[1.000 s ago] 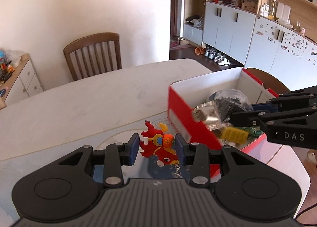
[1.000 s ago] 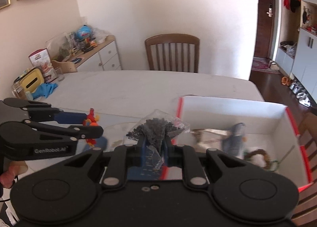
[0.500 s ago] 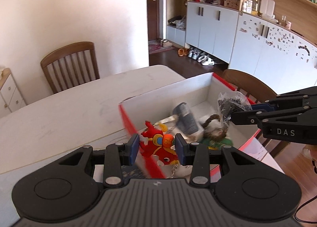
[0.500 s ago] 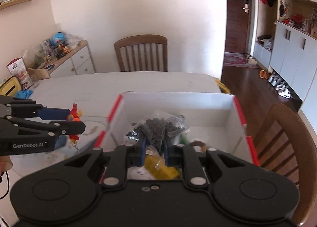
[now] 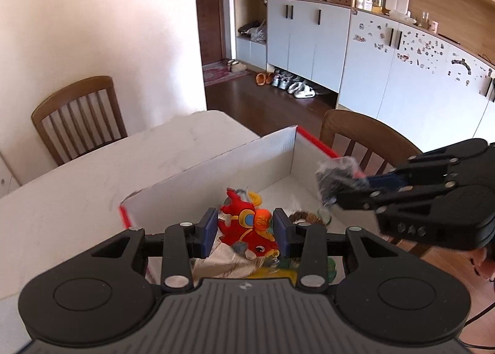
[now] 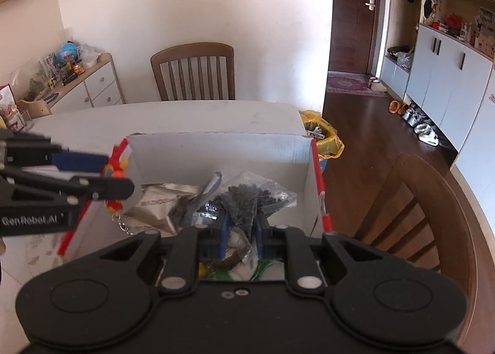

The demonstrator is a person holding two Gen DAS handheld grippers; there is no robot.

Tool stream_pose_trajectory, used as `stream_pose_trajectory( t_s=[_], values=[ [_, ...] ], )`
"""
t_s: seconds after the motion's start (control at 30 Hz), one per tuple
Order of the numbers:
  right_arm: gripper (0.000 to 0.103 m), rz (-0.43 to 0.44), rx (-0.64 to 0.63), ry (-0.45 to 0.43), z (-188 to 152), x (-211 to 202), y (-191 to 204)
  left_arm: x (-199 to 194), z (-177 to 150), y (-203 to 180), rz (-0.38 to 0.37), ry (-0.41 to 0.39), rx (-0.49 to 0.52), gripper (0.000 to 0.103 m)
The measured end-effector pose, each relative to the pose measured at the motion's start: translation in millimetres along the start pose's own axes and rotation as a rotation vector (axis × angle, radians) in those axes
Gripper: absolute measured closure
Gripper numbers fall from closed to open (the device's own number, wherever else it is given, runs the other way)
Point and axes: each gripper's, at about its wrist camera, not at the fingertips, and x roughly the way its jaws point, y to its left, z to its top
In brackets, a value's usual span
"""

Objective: Organize objects
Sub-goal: 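Open the left tool over the shoebox while the right tool releases the bead bag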

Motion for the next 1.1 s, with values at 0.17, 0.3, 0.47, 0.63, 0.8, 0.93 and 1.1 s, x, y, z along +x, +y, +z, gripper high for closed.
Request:
stream_pose_trajectory(
  t_s=[0.17, 0.3, 0.47, 0.63, 0.8, 0.93, 1.1],
  values=[
    [0.087, 0.014, -0.016, 0.024, 7, 20, -7, 26, -4, -8, -0.012, 0.05, 0.011, 0.065],
    [0.087, 0.016, -0.029, 0.054, 9, 37, -9, 45, -13, -12, -0.009, 0.093, 0.033, 0.065],
    [0.087, 0.014, -0.05, 0.104, 13, 63, -9, 66, -16, -16, 0.0, 0.129, 0.047, 0.065],
    [0.086, 0.013, -0.04, 0.156, 17, 85, -12, 81, -16, -19, 0.004, 0.155, 0.063, 0.065],
    [0.086, 0.018, -0.018, 0.2, 21, 101, -17, 94, -15, -18, 0.004, 0.178, 0.054, 0.065],
    [0.086, 0.032, -0.004, 0.222, 23, 110, -22, 101, -14, -18, -0.012, 0.197, 0.042, 0.065],
    [0.083, 0.04, -0.003, 0.227, 22, 110, -22, 104, -13, -17, -0.025, 0.208, 0.043, 0.065]
  ],
)
